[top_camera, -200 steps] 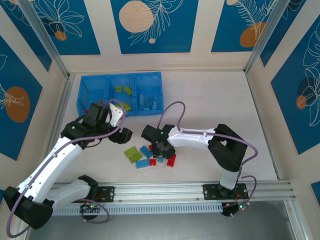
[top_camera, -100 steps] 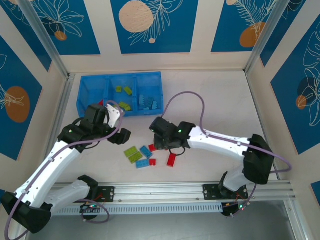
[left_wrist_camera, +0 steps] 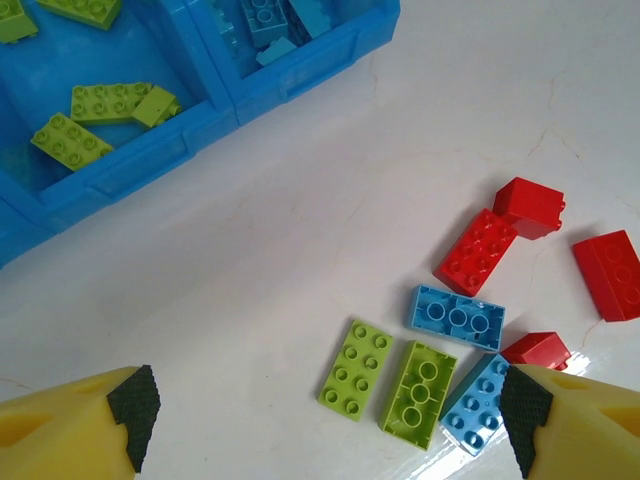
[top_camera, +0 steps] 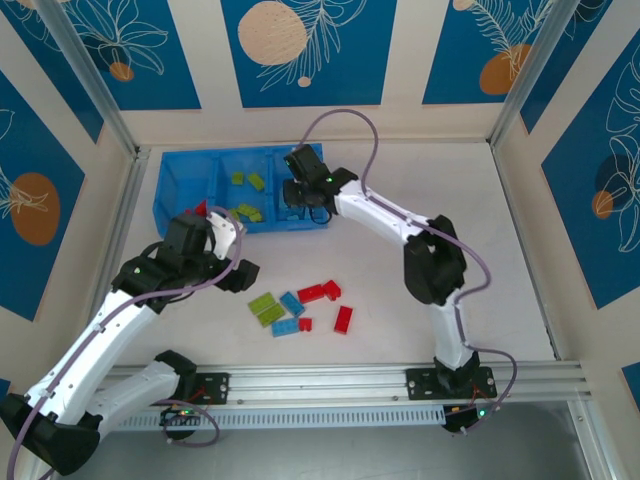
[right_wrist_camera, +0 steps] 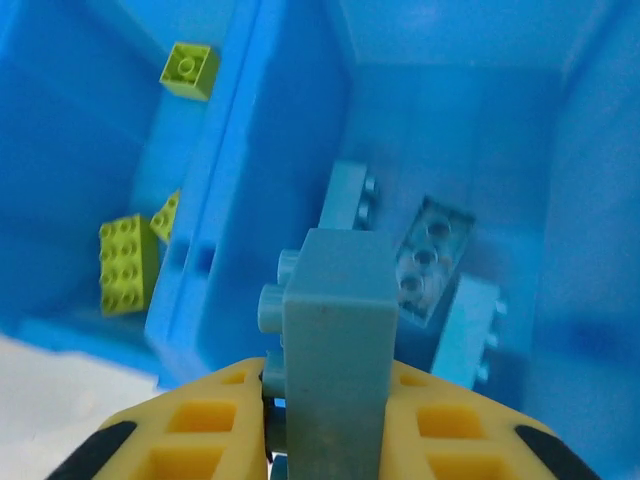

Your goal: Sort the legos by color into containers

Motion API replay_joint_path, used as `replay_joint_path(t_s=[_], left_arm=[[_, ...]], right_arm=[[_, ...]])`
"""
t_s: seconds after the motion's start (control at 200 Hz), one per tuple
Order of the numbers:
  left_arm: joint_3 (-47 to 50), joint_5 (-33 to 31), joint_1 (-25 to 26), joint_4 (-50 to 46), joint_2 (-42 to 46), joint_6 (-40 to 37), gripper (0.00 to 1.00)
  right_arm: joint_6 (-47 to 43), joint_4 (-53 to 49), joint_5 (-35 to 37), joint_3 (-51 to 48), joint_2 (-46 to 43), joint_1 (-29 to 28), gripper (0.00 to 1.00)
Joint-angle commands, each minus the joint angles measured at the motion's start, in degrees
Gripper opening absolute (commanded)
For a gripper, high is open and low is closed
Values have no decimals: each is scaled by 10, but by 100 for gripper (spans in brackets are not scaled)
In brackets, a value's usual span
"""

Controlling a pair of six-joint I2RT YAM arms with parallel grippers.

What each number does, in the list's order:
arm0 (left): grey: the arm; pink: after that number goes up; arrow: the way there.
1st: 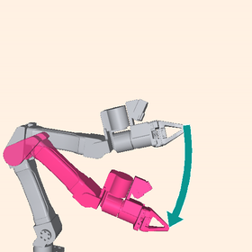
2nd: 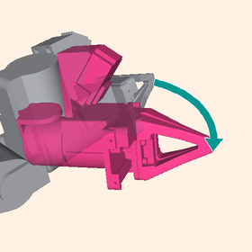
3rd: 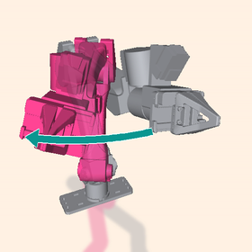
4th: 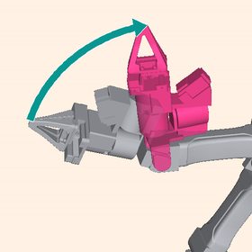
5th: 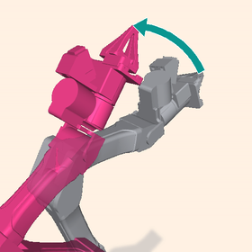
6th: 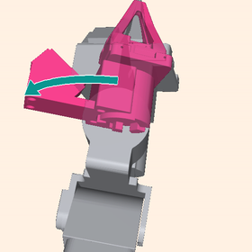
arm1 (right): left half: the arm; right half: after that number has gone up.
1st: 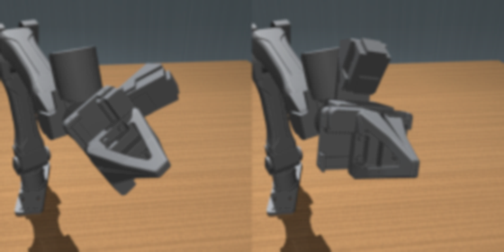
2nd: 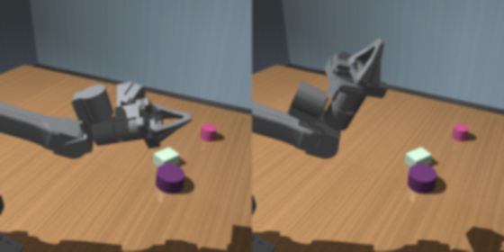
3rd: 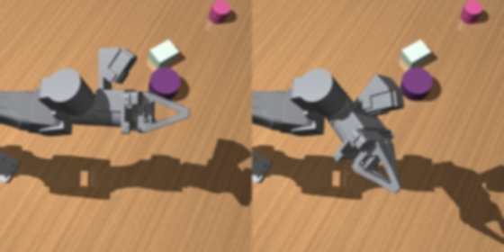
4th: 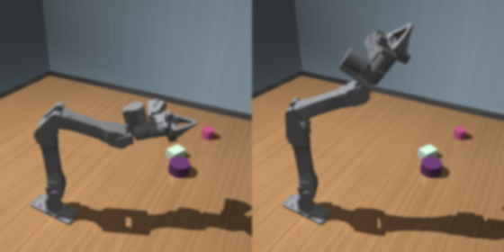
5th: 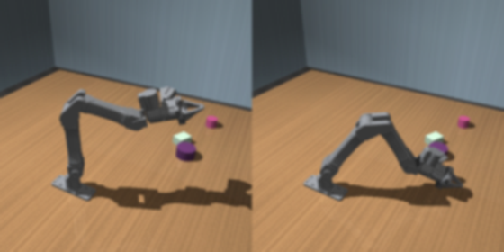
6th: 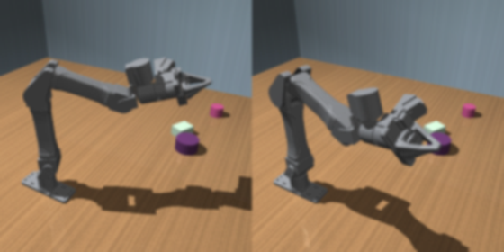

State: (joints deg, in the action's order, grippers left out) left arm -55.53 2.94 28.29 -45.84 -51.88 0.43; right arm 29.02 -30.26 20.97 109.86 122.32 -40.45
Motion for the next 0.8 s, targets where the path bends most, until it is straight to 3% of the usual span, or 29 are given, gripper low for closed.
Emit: replay_joint_path(t_s=[0.0, 0.155, 0.34, 0.565, 0.69, 0.795], left_arm=[[8, -5, -3, 9, 2, -17, 90], [9, -4, -3, 9, 1, -19, 90], [3, 0, -3, 15, 7, 30, 93], [41, 80, 28, 89, 1, 207, 100], [42, 57, 109, 120, -47, 192, 98], [14, 42, 174, 135, -139, 150, 96]], right_arm=[[-33, -50, -3, 86, 40, 12, 34], [-42, -77, -8, 137, 51, 19, 48], [-50, -128, -12, 137, -18, 8, 49], [-39, -53, -39, -161, -285, -16, 55], [-22, -28, -38, -336, -448, -13, 60], [1, -34, -41, -442, -562, -4, 67]])
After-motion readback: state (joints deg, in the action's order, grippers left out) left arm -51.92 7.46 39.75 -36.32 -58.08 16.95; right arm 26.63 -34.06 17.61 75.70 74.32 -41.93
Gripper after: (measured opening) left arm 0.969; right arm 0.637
